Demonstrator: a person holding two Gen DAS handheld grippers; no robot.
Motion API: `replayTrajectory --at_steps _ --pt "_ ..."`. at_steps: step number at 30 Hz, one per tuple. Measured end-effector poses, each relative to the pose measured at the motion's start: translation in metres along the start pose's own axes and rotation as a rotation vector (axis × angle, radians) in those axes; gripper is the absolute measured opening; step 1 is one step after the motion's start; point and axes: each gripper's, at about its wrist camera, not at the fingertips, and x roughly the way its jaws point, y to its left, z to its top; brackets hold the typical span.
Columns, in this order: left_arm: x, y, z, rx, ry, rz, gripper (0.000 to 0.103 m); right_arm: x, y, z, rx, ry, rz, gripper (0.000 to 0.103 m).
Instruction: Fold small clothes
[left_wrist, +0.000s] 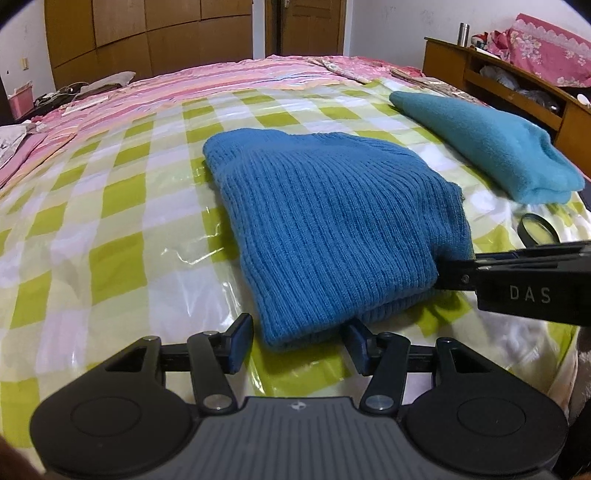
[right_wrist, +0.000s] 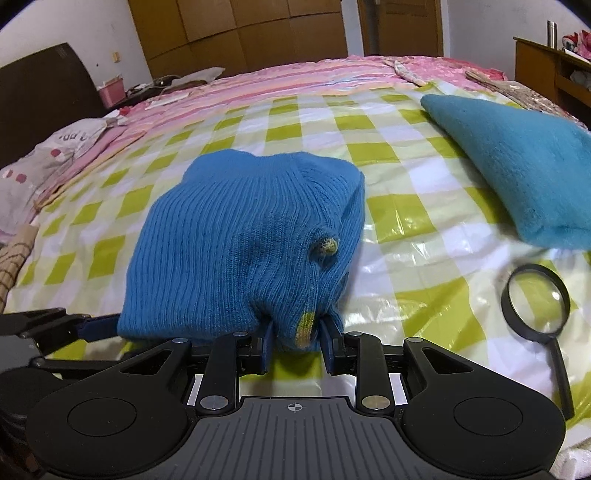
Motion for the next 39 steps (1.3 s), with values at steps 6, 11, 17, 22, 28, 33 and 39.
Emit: replayTrajectory --at_steps 6,11,17,22,28,33,39 --pt "-0.005 0.001 -0.006 -0.010 0.002 0.006 0.061 -0.009 0.001 -0.004 -0.011 -0.006 0.003 0.028" --pt "-0.011 -0.002 -0.012 -0.014 0.005 0.019 0.066 -0.021 0.000 -0.014 -0.001 -0.002 0.018 0.028" --pt "-0.020 0.003 -0.019 -0.072 0.019 0.027 0.076 -0.033 0.009 -0.023 -0.006 -0.003 0.047 0.030" --pt "-0.026 0.004 -0.026 -0.087 0.024 0.041 0.082 -0.041 0.016 -0.031 -0.012 -0.014 0.062 0.032" --pt "-0.030 -0.001 -0.028 -0.062 0.026 0.089 0.089 -0.041 0.019 -0.040 -0.009 0.001 0.057 0.035" --pt "-0.038 -0.002 -0.029 -0.067 0.010 0.081 0.093 -0.041 0.018 -0.045 -0.001 0.012 0.050 0.035" --pt "-0.043 0.000 -0.030 -0.075 -0.007 0.090 0.095 -0.042 0.019 -0.050 0.000 0.013 0.045 0.036"
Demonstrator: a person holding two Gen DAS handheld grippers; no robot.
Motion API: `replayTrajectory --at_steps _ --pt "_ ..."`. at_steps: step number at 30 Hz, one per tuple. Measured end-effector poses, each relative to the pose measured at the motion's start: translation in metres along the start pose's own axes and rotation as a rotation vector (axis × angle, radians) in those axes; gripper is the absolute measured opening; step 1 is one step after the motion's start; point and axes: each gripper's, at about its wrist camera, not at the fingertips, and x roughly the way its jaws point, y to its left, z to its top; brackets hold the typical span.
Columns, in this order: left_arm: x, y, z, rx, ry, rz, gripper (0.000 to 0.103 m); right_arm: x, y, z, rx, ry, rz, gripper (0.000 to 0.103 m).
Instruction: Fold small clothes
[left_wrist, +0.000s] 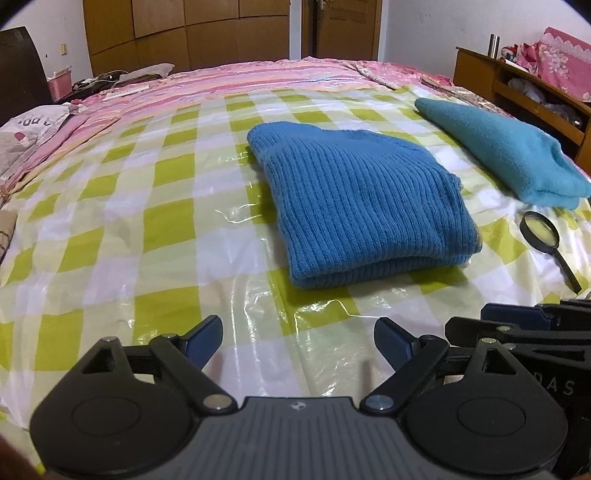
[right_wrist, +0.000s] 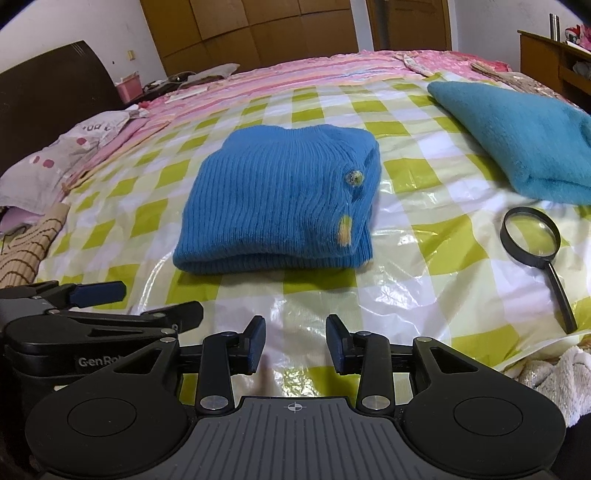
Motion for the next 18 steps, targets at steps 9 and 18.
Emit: replayTrajectory --at_steps 9,18 --pt "-0.002 -0.009 -0.004 0.063 0.011 0.062 0.097 -0.003 0.002 -0.006 0.008 -0.002 -0.006 0.036" --pt "-0.007 -0.009 -0.006 0.072 0.006 0.073 0.097 -0.005 0.002 -0.007 0.017 -0.007 -0.009 0.036"
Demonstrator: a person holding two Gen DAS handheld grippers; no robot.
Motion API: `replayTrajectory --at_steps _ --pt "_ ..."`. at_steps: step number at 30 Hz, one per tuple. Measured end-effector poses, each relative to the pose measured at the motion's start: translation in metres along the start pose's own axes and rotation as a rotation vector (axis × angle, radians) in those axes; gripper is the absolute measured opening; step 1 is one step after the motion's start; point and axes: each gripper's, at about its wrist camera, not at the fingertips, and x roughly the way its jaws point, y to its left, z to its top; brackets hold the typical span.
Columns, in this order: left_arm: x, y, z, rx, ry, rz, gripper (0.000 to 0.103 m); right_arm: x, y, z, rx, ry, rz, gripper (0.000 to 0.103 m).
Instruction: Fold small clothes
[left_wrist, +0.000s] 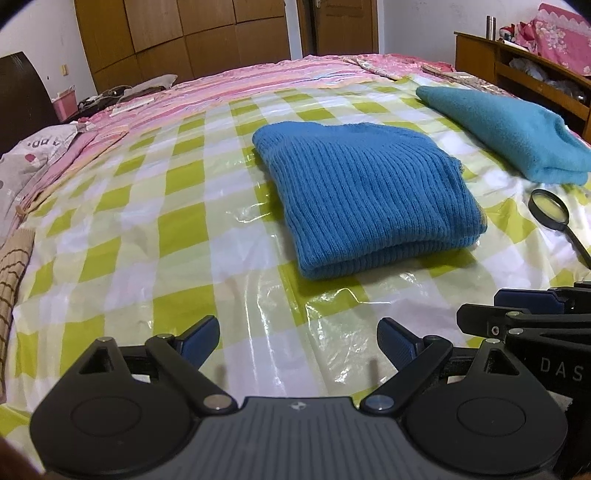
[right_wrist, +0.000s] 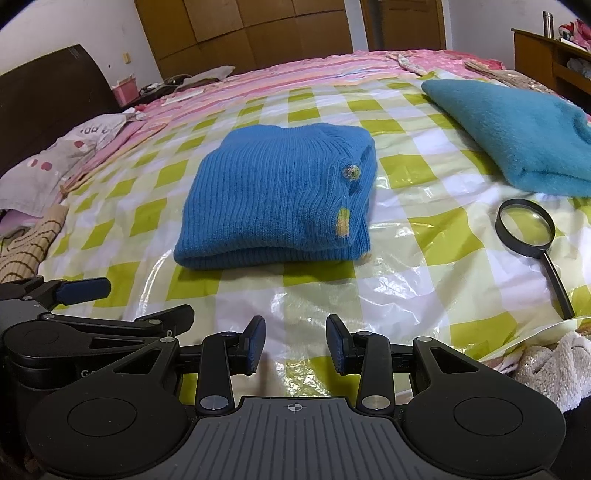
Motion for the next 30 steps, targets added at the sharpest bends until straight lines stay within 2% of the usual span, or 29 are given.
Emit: replayTrajectory --at_steps 30 --pt "-0.0044 -0.0009 -0.0050 -0.005 -0.009 0.002 0.096 -0.0036 0.0028 -0.0063 0.004 -0.004 -0.004 0.036"
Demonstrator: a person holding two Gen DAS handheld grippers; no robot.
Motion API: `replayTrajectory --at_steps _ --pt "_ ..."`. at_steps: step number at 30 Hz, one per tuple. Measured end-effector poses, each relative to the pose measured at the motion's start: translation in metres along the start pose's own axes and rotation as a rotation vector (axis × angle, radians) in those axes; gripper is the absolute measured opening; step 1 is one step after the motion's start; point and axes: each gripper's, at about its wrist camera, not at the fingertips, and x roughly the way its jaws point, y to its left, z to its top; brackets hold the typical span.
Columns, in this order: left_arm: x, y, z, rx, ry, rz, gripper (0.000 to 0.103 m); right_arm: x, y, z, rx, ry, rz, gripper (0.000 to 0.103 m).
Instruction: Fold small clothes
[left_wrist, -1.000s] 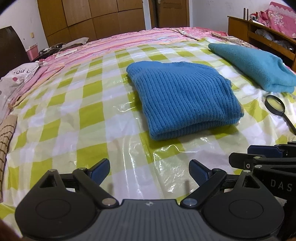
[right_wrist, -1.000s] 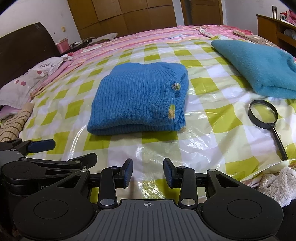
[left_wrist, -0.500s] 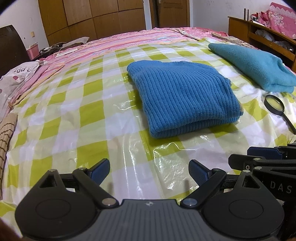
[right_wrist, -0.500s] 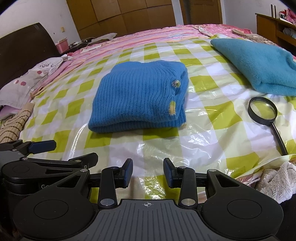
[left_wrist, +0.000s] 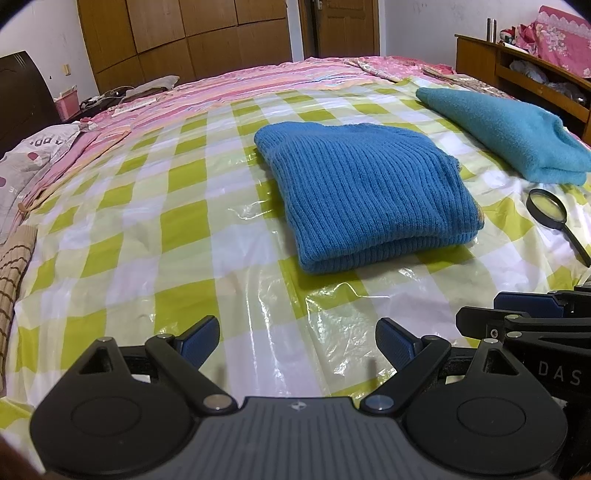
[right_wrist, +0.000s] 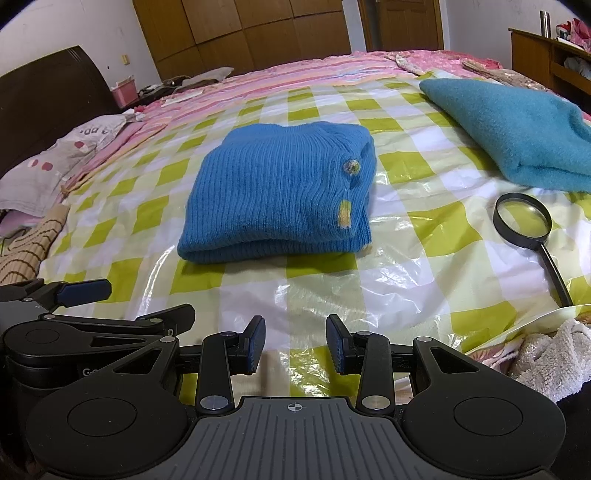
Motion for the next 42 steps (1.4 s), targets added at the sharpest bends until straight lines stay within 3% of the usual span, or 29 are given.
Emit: replayTrajectory --at_steps 42 --pt "0.0035 0.0001 -0.0024 -0.009 0.019 -0.011 0.093 0.0019 -0.0006 -0.0041 0.001 0.007 -0.004 0.036"
